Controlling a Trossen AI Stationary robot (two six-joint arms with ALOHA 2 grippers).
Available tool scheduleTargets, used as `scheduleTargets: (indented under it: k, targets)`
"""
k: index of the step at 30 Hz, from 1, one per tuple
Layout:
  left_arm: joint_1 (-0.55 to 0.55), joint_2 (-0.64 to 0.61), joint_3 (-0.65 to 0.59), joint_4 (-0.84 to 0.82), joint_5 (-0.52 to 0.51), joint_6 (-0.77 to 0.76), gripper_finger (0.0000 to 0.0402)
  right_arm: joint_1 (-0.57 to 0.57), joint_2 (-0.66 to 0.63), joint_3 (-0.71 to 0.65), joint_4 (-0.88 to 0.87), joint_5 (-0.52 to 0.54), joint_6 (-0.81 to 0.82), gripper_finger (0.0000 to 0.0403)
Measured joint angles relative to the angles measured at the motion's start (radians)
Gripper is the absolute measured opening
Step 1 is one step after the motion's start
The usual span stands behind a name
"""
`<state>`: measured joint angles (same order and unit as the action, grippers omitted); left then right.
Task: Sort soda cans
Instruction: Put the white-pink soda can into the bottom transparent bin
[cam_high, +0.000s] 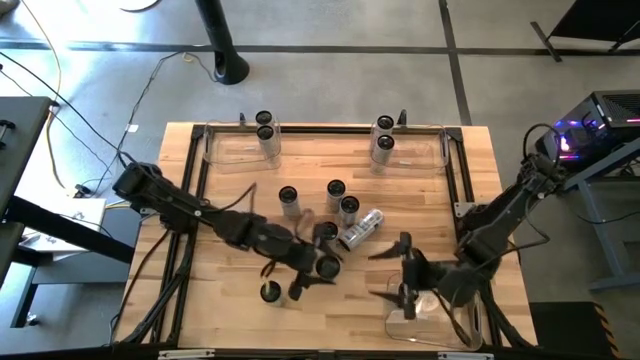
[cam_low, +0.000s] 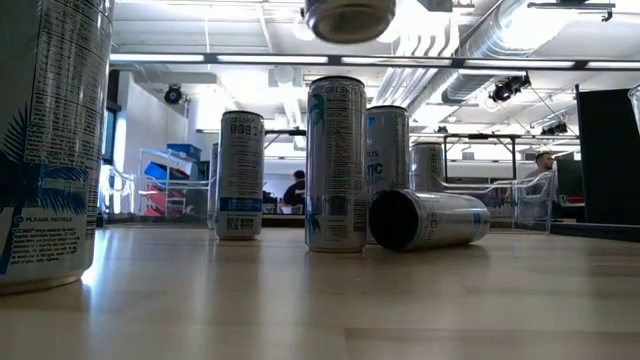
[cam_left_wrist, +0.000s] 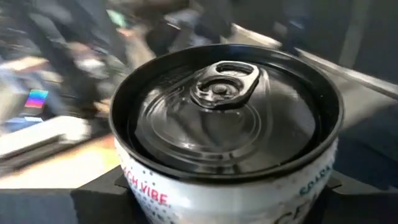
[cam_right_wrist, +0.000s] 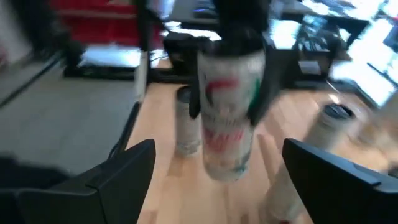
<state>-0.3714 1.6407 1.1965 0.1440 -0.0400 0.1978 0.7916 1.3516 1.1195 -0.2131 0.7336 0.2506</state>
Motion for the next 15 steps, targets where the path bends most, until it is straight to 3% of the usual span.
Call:
scheduleTargets:
  k: [3, 7, 15]
  targets:
    - [0.025, 0.06, 0.073, -0.079, 0.115, 0.019, 0.0234, 0.001, 0.016, 0.03, 0.014, -0.032, -0.135, 0.0347]
    - [0.059, 0.14, 0.175, -0.129, 0.185, 0.022, 0.0234, -0.027, 0.027, 0.072, 0.033, -0.029, -0.219, 0.0348]
    - [0.084, 0.22, 0.276, -0.184, 0.187, 0.024, 0.0234, -0.109, 0.074, 0.079, 0.013, -0.066, -0.188, 0.0348]
